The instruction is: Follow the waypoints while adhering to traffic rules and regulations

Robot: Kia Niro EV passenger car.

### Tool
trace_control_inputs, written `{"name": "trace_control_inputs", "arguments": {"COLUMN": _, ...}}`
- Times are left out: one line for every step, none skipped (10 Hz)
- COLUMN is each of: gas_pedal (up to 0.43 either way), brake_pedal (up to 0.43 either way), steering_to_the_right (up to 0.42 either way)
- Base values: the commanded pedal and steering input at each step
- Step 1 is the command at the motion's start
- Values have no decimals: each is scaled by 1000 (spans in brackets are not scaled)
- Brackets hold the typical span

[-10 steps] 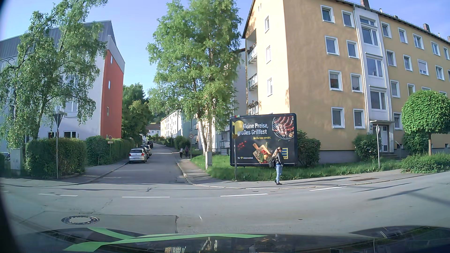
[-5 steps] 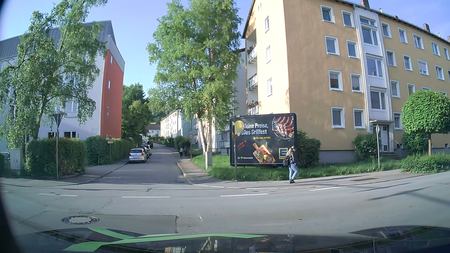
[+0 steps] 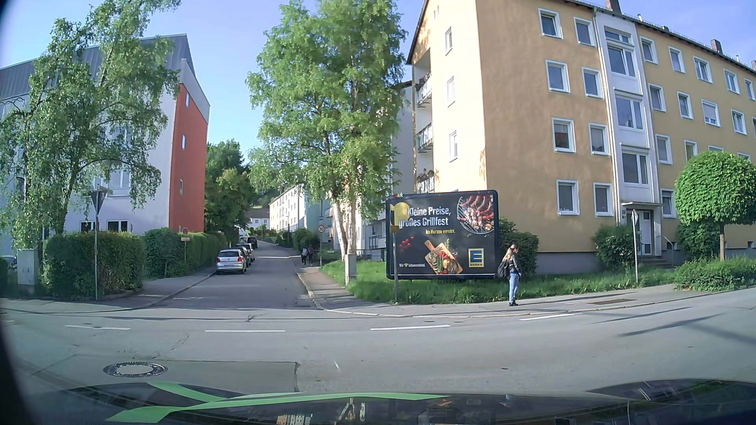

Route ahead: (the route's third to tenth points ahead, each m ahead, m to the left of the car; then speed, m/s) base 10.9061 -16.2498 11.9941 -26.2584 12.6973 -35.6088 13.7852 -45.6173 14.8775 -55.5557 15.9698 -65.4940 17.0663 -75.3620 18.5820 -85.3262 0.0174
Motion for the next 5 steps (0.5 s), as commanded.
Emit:
{"name": "trace_control_inputs", "arguments": {"gas_pedal": 0, "brake_pedal": 195, "steering_to_the_right": 369}}
{"name": "trace_control_inputs", "arguments": {"gas_pedal": 0, "brake_pedal": 195, "steering_to_the_right": 369}}
{"name": "trace_control_inputs", "arguments": {"gas_pedal": 0, "brake_pedal": 195, "steering_to_the_right": 369}}
{"name": "trace_control_inputs", "arguments": {"gas_pedal": 0, "brake_pedal": 183, "steering_to_the_right": 369}}
{"name": "trace_control_inputs", "arguments": {"gas_pedal": 0, "brake_pedal": 159, "steering_to_the_right": 370}}
